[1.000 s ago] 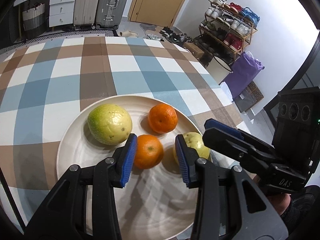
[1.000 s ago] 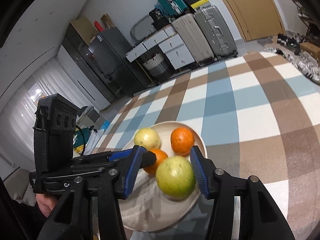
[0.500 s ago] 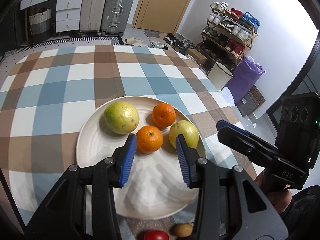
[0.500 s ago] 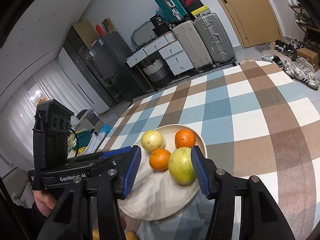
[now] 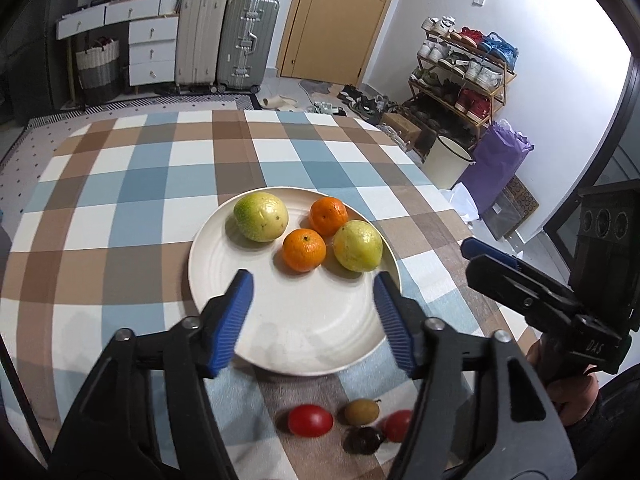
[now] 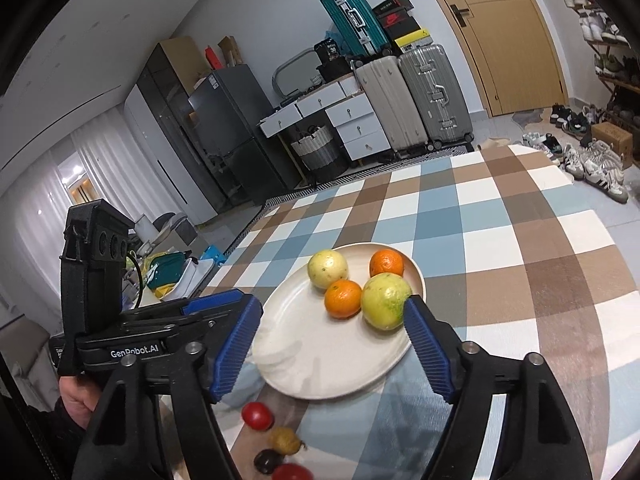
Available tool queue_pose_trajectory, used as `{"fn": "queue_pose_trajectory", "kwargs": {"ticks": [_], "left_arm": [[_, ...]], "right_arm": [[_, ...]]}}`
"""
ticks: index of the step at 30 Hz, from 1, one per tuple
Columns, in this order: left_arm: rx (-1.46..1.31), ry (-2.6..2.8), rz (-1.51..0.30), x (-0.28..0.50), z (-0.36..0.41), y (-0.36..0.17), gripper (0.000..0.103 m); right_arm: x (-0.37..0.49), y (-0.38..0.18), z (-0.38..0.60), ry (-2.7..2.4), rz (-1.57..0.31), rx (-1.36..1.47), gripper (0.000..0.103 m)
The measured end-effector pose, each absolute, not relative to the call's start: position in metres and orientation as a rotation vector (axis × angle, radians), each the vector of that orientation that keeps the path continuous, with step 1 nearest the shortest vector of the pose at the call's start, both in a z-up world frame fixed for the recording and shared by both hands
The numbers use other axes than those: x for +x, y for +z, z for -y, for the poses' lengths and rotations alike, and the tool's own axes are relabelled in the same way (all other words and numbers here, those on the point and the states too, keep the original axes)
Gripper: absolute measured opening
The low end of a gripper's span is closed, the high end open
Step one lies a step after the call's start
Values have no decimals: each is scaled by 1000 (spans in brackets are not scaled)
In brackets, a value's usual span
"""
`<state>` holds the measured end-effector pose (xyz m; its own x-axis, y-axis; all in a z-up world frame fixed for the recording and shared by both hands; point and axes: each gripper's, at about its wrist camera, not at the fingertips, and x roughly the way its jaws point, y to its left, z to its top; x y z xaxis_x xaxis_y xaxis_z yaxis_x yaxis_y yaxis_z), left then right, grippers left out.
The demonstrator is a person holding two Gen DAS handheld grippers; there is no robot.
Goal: Organize fruits
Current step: 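Withdraw both grippers from the plate toward the fruits on the cloth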
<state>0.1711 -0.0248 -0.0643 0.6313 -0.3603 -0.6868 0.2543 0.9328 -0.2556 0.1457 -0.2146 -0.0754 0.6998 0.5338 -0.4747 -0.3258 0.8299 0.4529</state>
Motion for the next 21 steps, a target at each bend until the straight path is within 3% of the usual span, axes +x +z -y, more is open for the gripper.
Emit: {"fn": "queue_pose_trajectory", "kwargs": {"ticks": [3, 7, 14, 21], "left_arm": [[-141, -344, -803, 156, 22, -61, 67], [-151, -325, -793, 139, 17, -59, 81], [-135, -286, -811, 116, 6, -64, 82], [-112, -240, -799, 85, -1, -69, 102]], "right_arm": [[134, -71, 214, 485, -619, 338, 85], [121, -66, 213, 486, -610, 326, 86], [99, -62, 208, 483, -603, 308, 91], [77, -59, 201, 487, -598, 281, 94]]}}
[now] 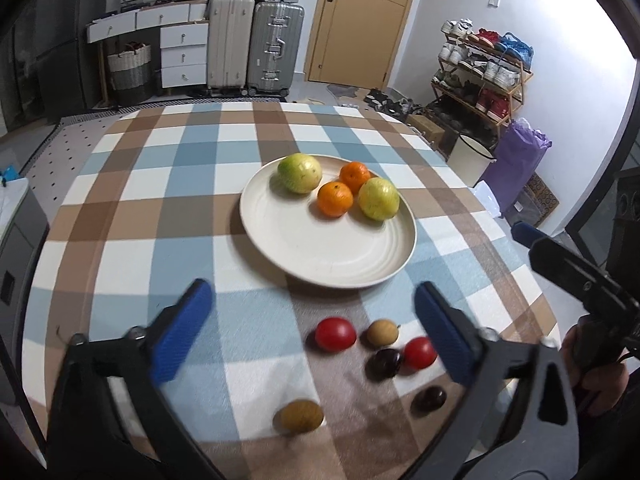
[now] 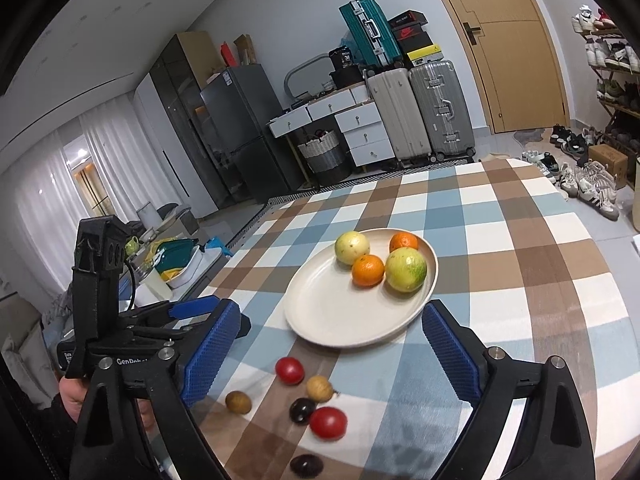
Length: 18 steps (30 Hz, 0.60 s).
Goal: Organize fruits
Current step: 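Withdraw both grippers from the plate toward the fruits on the cloth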
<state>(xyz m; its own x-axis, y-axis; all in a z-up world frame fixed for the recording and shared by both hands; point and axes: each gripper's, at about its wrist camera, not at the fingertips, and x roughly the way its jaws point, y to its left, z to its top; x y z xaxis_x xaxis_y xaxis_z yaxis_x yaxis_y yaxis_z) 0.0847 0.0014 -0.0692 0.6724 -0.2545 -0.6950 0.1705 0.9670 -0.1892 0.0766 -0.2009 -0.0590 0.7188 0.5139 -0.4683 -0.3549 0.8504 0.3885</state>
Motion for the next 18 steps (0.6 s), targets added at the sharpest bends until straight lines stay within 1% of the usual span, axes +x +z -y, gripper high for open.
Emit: {"fn": "queue_pose_trajectory", "kwargs": {"ticks": [10, 18], "left_arm": [[-102, -192, -837, 48, -14, -93, 102], [-45, -169, -896, 40, -15, -118, 102]], "right_arm": [[50, -64, 191, 477, -621, 221, 96], [38, -70, 190, 473, -639, 214, 96]]}}
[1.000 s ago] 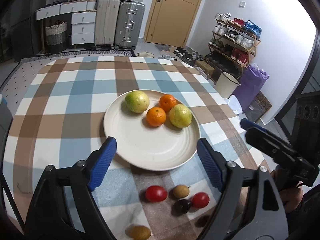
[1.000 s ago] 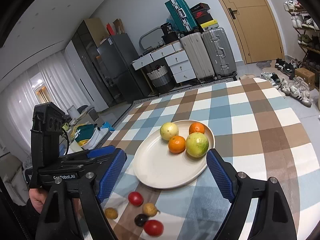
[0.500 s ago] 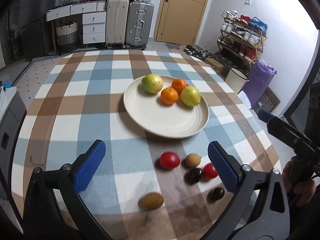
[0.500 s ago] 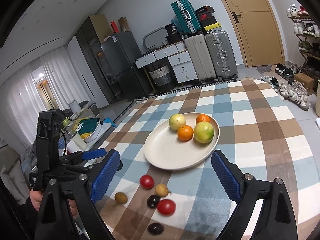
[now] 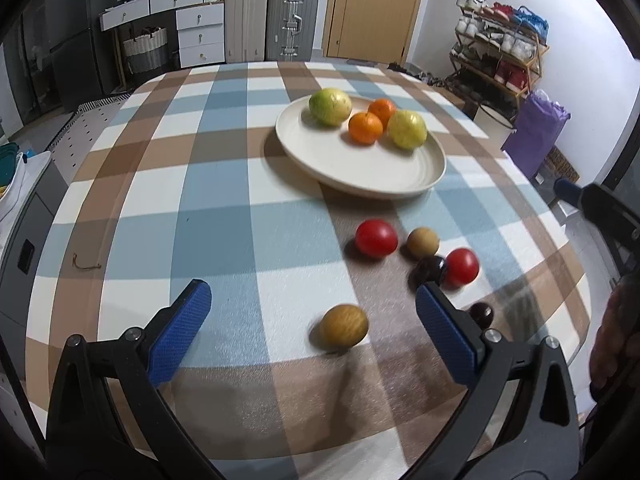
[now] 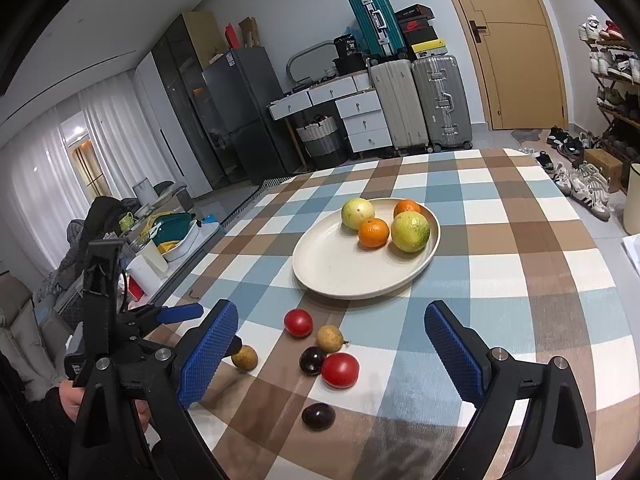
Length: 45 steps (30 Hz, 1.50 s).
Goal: Organize fruits
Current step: 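Withdraw both grippers from the plate toward the fruits on the cloth, then lower the left gripper onto a brown kiwi and close it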
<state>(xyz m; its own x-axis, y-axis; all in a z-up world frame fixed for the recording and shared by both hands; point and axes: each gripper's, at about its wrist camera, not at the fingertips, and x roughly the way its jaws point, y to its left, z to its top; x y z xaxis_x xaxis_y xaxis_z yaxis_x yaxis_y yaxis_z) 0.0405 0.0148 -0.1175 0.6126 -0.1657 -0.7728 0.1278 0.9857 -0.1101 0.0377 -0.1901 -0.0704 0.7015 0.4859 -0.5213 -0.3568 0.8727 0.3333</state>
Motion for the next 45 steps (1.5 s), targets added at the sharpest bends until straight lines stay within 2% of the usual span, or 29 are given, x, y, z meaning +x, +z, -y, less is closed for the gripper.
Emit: {"fn": "queue_pose_trajectory", "kwargs": {"ticks": [21, 23, 24, 25, 27, 29, 30, 31, 33, 45], "left_arm": [[9, -193, -965, 45, -3, -148, 100], [20, -203, -958, 44, -2, -148, 96], [23, -208, -955, 43, -1, -148, 90], [21, -218, -953, 43, -1, -148, 80], [2, -241, -965, 44, -2, -150, 67], [1, -241, -957, 44, -3, -150, 58], [2, -242, -957, 44, -3, -149, 50], [-1, -247, -955, 45, -4, -149, 37], [-17, -265, -959, 43, -6, -149, 25], [-32, -288, -920, 32, -8, -135, 25]], "right_arm": [[31, -85, 190, 457, -685, 208, 97], [30, -86, 190, 456, -686, 208, 97], [29, -87, 190, 455, -687, 209, 97], [29, -88, 191, 454, -688, 209, 97], [28, -89, 191, 453, -692, 212, 97], [27, -90, 191, 451, -695, 211, 97], [27, -90, 191, 450, -697, 211, 97], [27, -90, 191, 450, -698, 212, 97], [26, -90, 191, 450, -699, 211, 97], [25, -97, 188, 464, -719, 201, 96]]}}
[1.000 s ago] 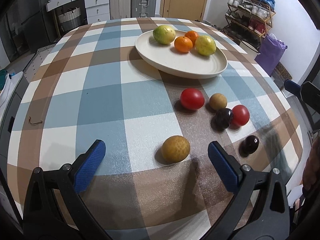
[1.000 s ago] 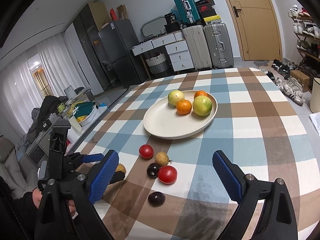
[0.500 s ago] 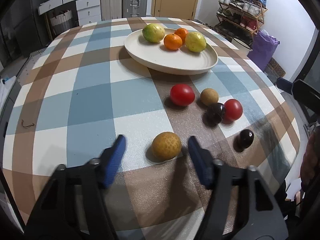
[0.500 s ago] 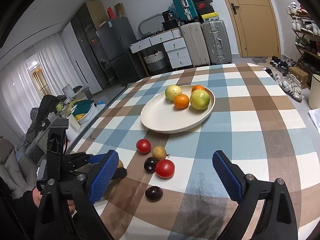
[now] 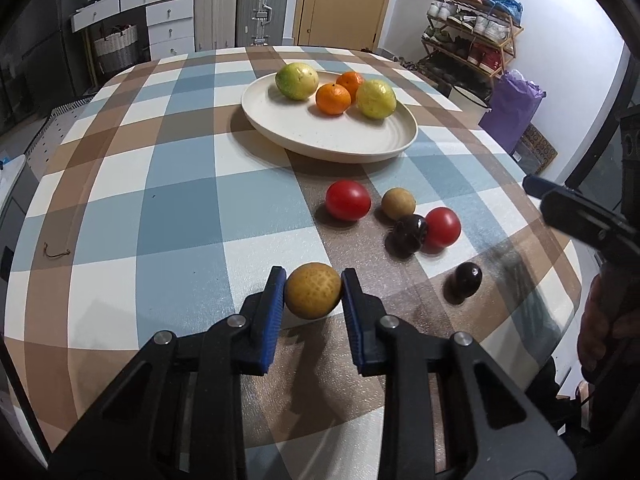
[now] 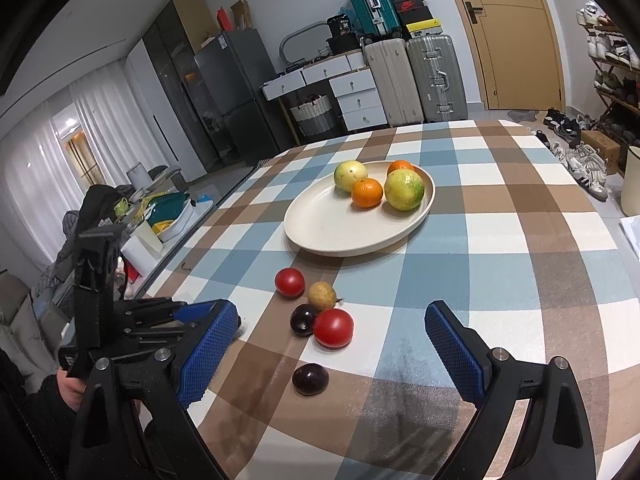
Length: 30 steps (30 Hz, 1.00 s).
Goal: Organize fruits
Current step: 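Lower the left gripper onto a brown kiwi and close it, then lift the kiwi with the left gripper while the right gripper grasps a red tomato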
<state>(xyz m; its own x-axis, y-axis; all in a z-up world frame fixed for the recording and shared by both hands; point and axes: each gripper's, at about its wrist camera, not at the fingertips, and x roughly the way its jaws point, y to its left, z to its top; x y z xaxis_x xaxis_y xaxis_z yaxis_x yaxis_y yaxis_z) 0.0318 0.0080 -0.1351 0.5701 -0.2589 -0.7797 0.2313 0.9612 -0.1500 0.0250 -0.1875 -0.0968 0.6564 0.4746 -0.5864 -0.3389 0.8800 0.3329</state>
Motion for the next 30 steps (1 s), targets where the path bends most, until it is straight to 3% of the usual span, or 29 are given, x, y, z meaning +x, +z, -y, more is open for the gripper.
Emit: {"fn": "queue_pose_trajectory", "kwargs": {"ticks": [15, 23, 27, 30], "left_arm": [[-67, -295, -895, 20, -18, -126, 25], [-90, -290, -893, 18, -24, -126, 25], [-96, -288, -894, 18, -27, -127, 25], [-102, -285, -900, 19, -30, -129, 25]], "right_arm": [[39, -125, 173, 463, -825, 129, 96], [47, -132, 164, 462, -849, 82, 87], [51, -135, 157, 468, -864, 51, 79], [53, -137, 152, 483, -874, 30, 66]]}}
